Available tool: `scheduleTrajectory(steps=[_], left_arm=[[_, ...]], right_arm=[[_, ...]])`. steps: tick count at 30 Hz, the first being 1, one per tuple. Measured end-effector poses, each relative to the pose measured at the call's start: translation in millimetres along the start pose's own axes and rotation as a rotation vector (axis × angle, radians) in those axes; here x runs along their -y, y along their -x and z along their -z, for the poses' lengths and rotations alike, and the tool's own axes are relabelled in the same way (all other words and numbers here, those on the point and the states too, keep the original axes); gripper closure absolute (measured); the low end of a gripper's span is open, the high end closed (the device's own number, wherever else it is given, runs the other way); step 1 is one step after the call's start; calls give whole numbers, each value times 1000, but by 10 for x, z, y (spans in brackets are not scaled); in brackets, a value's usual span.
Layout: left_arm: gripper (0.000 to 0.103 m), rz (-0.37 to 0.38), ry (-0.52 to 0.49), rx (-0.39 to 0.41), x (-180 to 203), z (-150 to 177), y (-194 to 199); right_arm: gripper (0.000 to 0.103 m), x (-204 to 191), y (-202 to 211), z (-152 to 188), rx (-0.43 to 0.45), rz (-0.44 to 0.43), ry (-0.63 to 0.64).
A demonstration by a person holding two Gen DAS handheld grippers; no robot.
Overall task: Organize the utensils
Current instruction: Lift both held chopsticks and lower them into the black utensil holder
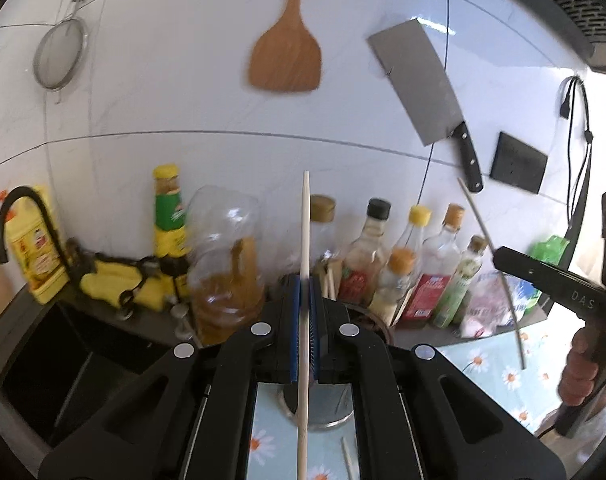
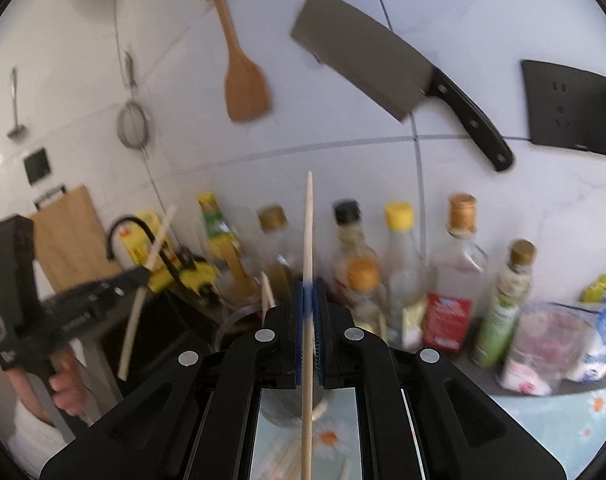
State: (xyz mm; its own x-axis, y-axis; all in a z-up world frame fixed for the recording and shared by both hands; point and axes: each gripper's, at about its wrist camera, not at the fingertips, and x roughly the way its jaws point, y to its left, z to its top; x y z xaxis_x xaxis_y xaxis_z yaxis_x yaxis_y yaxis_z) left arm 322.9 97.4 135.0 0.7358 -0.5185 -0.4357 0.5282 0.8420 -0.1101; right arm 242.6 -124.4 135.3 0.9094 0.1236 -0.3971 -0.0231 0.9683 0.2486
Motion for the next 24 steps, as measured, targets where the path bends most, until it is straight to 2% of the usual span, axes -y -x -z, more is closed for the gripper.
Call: scheduleTrajectory(steps=[2, 6, 14, 22, 24], left_arm=[[98, 33, 3, 6, -6, -35, -68], [98, 175, 73, 16, -120, -80, -280], [98, 283, 102, 72, -190, -73, -627], [98, 403, 72, 120, -183, 27, -932], [98, 413, 61, 132, -178, 64, -997]], right_arm=[[98, -19, -46, -36, 26, -34, -19], [98, -103, -200, -86, 60, -70, -15], [98, -148, -584, -87, 113, -155, -48], [98, -126, -990, 21, 124, -171, -72], [98, -115, -1091, 84, 128, -173, -75]])
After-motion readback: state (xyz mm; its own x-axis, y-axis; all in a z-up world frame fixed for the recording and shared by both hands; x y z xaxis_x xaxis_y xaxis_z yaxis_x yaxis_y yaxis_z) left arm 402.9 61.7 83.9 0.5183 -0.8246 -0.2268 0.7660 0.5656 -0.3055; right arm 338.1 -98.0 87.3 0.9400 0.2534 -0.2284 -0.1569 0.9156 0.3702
